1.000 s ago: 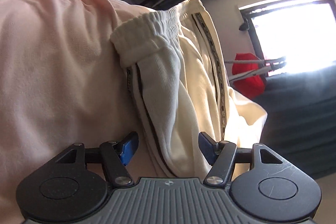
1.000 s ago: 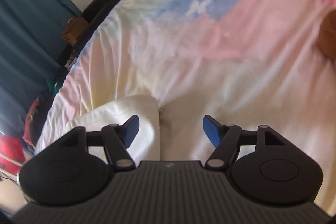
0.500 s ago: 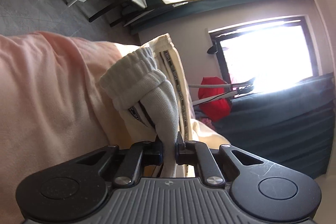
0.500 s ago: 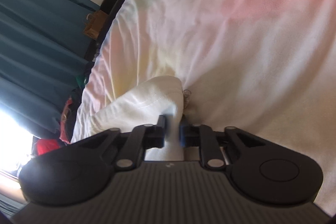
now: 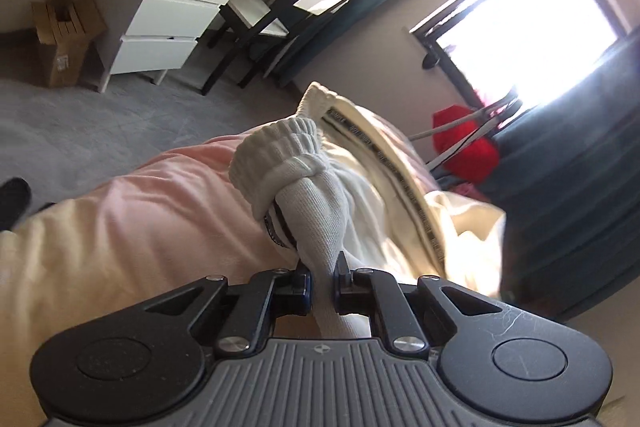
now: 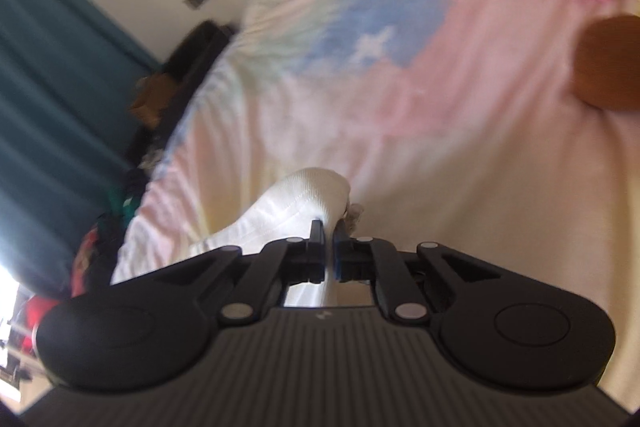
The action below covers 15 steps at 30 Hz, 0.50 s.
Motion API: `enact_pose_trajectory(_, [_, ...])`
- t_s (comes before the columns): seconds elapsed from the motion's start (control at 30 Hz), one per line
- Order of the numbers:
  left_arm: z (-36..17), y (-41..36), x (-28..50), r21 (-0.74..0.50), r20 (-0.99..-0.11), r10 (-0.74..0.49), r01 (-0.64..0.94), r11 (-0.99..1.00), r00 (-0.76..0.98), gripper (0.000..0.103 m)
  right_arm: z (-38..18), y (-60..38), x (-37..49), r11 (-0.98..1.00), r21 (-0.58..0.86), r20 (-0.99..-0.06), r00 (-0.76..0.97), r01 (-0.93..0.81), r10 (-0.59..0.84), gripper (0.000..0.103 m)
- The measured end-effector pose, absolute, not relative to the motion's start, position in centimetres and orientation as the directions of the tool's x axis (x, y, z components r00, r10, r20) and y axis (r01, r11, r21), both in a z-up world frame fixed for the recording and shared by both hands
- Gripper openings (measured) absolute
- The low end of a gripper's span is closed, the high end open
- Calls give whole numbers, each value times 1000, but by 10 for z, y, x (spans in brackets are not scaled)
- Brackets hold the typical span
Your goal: Fold clothes
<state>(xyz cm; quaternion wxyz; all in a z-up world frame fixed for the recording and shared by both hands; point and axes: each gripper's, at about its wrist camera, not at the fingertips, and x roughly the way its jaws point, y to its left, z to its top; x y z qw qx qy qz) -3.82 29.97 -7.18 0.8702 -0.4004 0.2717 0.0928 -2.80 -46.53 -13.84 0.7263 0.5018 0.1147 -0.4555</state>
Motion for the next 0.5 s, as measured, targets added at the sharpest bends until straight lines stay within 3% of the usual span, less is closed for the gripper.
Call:
enact_pose_trajectory(0.1, [-68, 293, -37, -602, -581, -38, -399, 692, 813, 11, -151, -470, -32, 19, 591, -686, 515, 806, -513, 7])
enact_pose_trajectory(0.27, [-54, 273, -35, -497, -601, 28, -401, 770, 799, 23, -134, -465, -25, 101, 507, -653, 459, 856, -602, 13])
enact_pose_trajectory(0.33, [-49, 262, -32, -452, -602, 50, -392, 801, 797, 49, -127, -464, -22, 130, 470, -635, 437, 873, -637, 18])
enact_pose_trajectory(0.4, [-44, 249, -30, -407, -603, 72, -384, 829, 795, 58, -120, -462, -19, 158, 430, -615, 416, 889, -670, 34])
enact_pose_trajectory(0.47, [-38, 234, -30, -340, -598, 109, -375, 862, 794, 60, -114, -460, -14, 194, 397, -590, 411, 897, -695, 62])
enact_pose_trajectory(0.5, [-37, 227, -29, -316, -594, 121, -369, 874, 795, 63, -113, -460, -7, 242, 403, -571, 449, 883, -688, 64])
